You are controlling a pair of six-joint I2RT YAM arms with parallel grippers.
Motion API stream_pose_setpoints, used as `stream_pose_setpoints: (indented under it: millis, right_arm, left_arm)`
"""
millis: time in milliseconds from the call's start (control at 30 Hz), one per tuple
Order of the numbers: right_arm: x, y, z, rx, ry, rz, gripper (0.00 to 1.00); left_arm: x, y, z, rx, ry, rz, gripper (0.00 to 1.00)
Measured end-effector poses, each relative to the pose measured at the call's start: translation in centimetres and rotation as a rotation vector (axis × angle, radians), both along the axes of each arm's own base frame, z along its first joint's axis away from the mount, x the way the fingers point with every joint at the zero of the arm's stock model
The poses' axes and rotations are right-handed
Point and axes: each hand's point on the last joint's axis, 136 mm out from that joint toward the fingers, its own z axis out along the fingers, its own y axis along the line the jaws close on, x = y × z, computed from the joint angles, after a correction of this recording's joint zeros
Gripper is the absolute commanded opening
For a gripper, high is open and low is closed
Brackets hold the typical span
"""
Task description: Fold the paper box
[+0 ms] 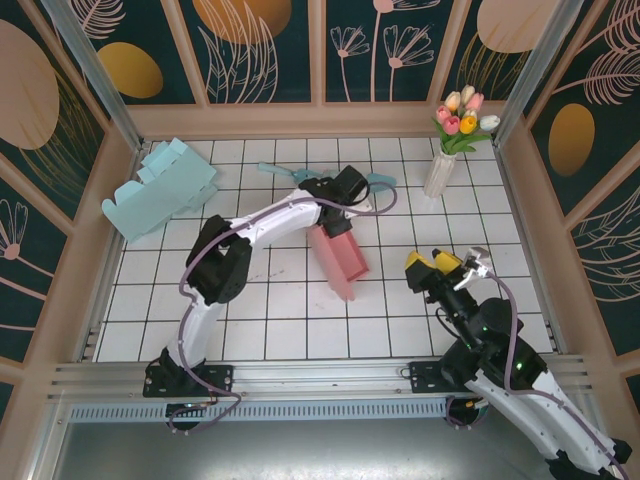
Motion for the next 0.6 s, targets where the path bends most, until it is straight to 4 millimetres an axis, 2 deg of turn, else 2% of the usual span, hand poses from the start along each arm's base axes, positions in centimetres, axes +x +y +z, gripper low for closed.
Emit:
stream_pose_setpoints:
  millis: [67,200,267,400,467,500,533,600]
  right_arm:
    - [0.0,0.1,0.0,0.000,0.000,0.003,0.81]
    - [0.0,0.1,-0.1,-0.002,0.002,0.003,0.82]
    - [0.0,0.1,-0.3,-0.005,0.004,0.003,0.82]
    - [0.0,0.1,-0.3,-0.006,0.005,0.003,0.82]
    - [0.0,0.1,-0.4,-0.008,0.007,0.002,0.82]
    - [0.1,0.1,-0.4,-0.010,0.008,0.002,0.82]
    - [0.1,0.1,-0.4,-0.011,0.009,0.002,0.82]
    - [0.1,0.1,-0.5,-0.012,0.011,0.002,0.82]
  left_arm:
    - [1.4,-0.5,2.2,-0.042,-0.066,0.045,0.66]
    - [3.7,0.0,9.4,-0.191,-0.257,0.218,0.86]
    - [4.0,1.3,13.5,-0.288,-0.343,0.334,0.90]
    - [3.1,5.0,21.4,-0.552,-0.440,0.634,0.92]
    - [2.1,6.4,23.3,-0.685,-0.420,0.764,0.98]
    - [1.4,7.1,23.6,-0.756,-0.391,0.838,0.98]
    - [0.7,7.6,23.4,-0.812,-0.351,0.904,0.98]
    - [-0.9,8.3,21.7,-0.892,-0.243,1.030,0.98]
